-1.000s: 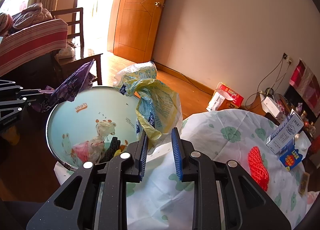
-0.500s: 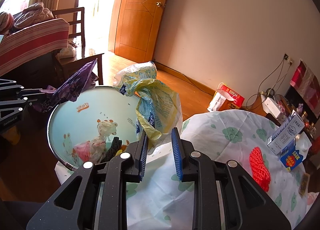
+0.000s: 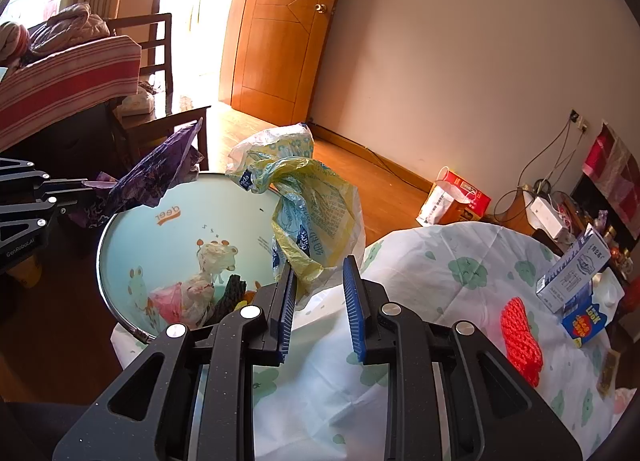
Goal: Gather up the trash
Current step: 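Open both tools to drop the purple wrapper and yellow-green bag into the bin, then move the right tool to the red-orange candy wrapper and grasp it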
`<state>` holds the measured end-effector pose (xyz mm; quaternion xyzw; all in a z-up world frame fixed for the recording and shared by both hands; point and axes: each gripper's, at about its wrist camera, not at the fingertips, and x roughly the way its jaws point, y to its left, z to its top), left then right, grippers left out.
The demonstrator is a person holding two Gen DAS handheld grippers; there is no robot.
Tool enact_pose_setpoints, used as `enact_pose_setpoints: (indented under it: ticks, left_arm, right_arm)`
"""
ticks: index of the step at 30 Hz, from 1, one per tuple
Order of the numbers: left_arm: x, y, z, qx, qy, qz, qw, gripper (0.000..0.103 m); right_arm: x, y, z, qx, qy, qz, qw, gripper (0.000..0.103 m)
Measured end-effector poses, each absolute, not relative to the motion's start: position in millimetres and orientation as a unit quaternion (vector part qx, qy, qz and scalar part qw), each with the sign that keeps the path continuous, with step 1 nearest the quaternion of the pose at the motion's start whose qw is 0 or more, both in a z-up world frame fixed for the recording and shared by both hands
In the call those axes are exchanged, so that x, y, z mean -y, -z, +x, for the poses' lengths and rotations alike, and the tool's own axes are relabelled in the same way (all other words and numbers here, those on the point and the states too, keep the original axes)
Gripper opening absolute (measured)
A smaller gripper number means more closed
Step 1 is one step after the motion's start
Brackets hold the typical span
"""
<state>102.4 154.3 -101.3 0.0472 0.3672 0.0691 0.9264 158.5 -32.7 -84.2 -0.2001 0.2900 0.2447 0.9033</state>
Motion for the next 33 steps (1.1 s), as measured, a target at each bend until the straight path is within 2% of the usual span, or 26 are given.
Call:
enact_pose_setpoints:
  ticks: [8, 10, 11, 12, 15, 17, 20, 25, 29, 33]
  left_arm:
    - [-154, 101, 102, -0.363, -0.068, 0.042, 0.928, 0.014]
    - [-154, 100, 101, -0.36, -0.066, 0.039, 0.93, 0.03]
    - [-153, 100, 101, -0.359, -0.066, 0.039, 0.93, 0.033]
    - [-153, 99, 100, -0.357, -0.065, 0.038, 0.931, 0.037]
    - [-153, 98, 99, -0.352, -0.067, 0.035, 0.933, 0.053]
    - [-153, 98, 99, -0.352, -0.067, 0.035, 0.933, 0.056]
    - [-151, 99, 98, -0.349, -0.073, 0.034, 0.934, 0.071]
    - [-152, 99, 99, -0.348, -0.078, 0.035, 0.934, 0.081]
    - [-151, 99, 100, -0.348, -0.079, 0.034, 0.933, 0.084]
    - [-151, 101, 100, -0.348, -0.081, 0.035, 0.933, 0.088]
  right_arm:
    - [25, 85, 157, -0.289, -0.26, -0.209, 0.897, 0.025]
    - [24, 86, 157, -0.288, -0.265, -0.208, 0.896, 0.028]
    - [24, 87, 158, -0.291, -0.267, -0.205, 0.896, 0.035]
    - [23, 88, 158, -0.292, -0.267, -0.204, 0.895, 0.037]
    - [23, 90, 157, -0.294, -0.268, -0.202, 0.895, 0.04]
    - [25, 92, 156, -0.296, -0.268, -0.198, 0.895, 0.044]
    - [27, 93, 155, -0.297, -0.265, -0.192, 0.897, 0.048]
    - [35, 92, 150, -0.292, -0.26, -0.183, 0.902, 0.06]
    - [41, 92, 149, -0.293, -0.256, -0.177, 0.904, 0.062]
    - [48, 91, 147, -0.289, -0.252, -0.172, 0.907, 0.068]
